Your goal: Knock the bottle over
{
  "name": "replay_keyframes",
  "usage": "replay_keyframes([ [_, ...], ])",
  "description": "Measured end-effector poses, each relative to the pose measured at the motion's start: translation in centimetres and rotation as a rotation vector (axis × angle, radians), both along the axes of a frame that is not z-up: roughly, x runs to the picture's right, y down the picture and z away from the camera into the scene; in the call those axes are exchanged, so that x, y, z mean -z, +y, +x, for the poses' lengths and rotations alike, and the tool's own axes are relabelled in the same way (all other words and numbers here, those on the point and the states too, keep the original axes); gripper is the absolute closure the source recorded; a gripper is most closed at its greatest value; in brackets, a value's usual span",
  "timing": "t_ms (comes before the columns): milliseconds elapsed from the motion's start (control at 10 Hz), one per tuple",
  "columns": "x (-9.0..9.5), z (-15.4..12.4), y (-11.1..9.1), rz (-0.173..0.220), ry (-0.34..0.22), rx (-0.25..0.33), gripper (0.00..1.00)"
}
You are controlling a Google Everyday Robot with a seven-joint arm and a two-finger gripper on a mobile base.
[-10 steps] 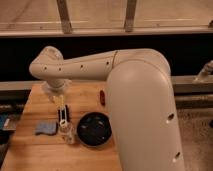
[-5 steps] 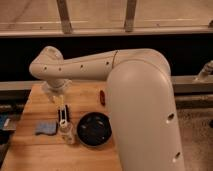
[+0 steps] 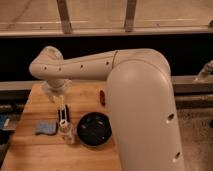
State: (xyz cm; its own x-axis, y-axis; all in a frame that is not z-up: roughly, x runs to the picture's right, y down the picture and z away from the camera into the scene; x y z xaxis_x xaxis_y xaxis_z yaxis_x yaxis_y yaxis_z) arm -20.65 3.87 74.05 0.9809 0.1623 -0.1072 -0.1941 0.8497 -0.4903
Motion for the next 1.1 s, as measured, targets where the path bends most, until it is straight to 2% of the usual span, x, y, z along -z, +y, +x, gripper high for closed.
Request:
replay_keyframes([
  [600,0.0,0.1,0.1,0.002,0.003,0.007,0.87],
  [700,0.0,0.6,0.4,0.004,0.027,0.021,0.95],
  [800,0.2,1.0,1.0,0.006,0.048,0.032,1.00],
  [1100,0.7,5.6,3.1,-0.003,0.138,0.026,1.00],
])
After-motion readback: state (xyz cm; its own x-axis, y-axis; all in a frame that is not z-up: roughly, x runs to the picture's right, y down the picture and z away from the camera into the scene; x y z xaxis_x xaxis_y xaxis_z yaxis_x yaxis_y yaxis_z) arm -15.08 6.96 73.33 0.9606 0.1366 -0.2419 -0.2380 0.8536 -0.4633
